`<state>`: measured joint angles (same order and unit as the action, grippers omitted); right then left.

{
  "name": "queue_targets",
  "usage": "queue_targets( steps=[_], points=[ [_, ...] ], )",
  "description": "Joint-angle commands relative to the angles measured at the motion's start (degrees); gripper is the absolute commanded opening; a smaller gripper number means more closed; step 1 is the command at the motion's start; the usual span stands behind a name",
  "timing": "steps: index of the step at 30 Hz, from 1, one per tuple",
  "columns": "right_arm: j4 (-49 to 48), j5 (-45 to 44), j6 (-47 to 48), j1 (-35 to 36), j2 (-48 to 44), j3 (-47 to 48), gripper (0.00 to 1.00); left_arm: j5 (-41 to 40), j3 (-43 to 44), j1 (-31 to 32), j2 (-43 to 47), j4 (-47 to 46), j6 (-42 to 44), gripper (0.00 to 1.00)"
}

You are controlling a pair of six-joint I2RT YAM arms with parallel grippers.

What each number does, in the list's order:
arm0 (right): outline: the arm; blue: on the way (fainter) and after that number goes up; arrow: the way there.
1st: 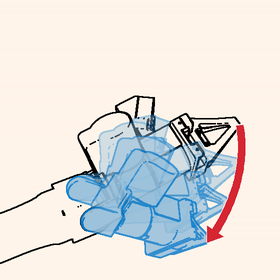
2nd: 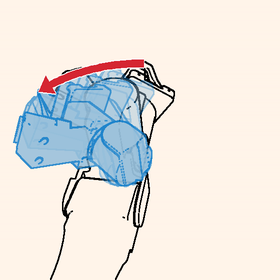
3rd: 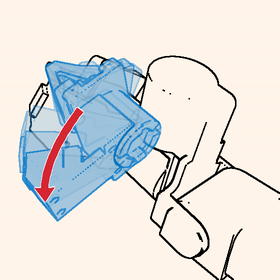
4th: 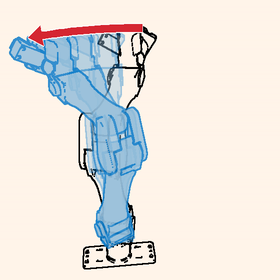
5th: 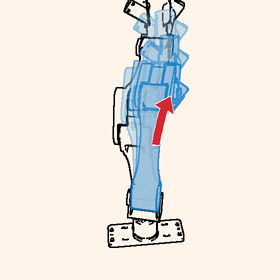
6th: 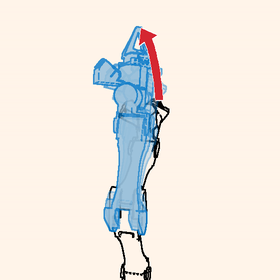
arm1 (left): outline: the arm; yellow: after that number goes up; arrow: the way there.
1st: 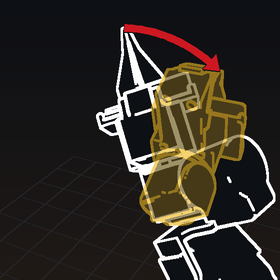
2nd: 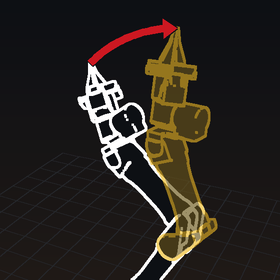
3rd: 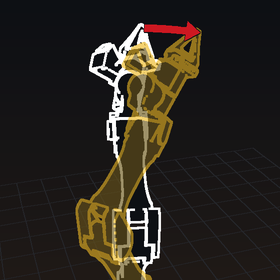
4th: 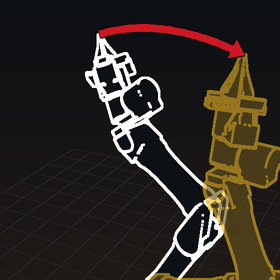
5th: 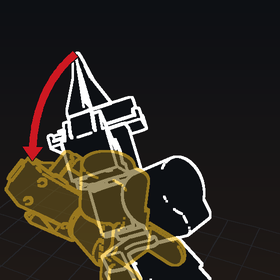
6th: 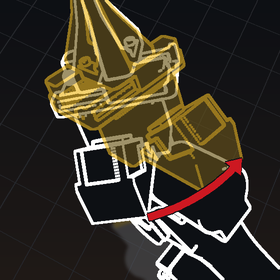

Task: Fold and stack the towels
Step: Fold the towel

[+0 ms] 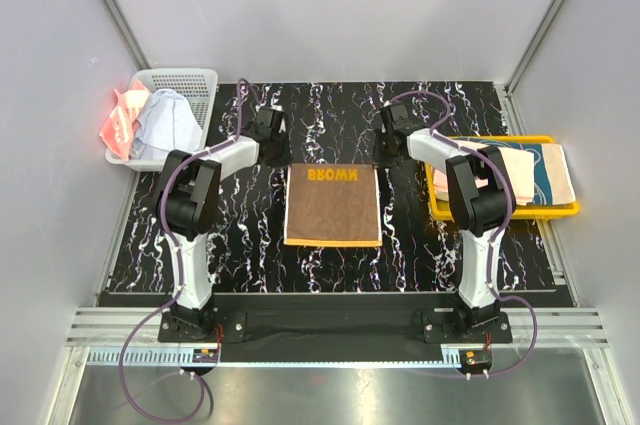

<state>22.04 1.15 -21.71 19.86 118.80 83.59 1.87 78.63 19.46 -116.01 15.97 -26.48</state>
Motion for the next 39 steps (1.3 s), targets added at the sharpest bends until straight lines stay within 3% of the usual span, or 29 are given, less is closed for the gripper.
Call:
queue_targets(
  steps=[1, 9, 16, 39],
  points=[
    [-4.19, 2.37, -0.69, -1.75, -1.46, 2.19, 0.00, 1.29, 0.73, -1.97, 3.50, -8.48, -0.41, 0.00],
    [-8.50, 3.25, -0.70, -2.19, -6.03, 1.06, 0.00, 3.84, 1.44, -3.64, 6.22, -13.68, -0.94, 0.00],
    [-11.14, 4.21, -1.22, -2.19, -13.32, -4.65, 0.00, 4.46, -6.02, -3.64, 12.90, -18.51, -2.61, 0.00],
    [-16.59, 8.35, -5.18, 2.99, -30.29, -28.47, 0.00, -3.28, -28.35, 1.37, 29.61, -16.14, -5.07, 0.00]
  ],
)
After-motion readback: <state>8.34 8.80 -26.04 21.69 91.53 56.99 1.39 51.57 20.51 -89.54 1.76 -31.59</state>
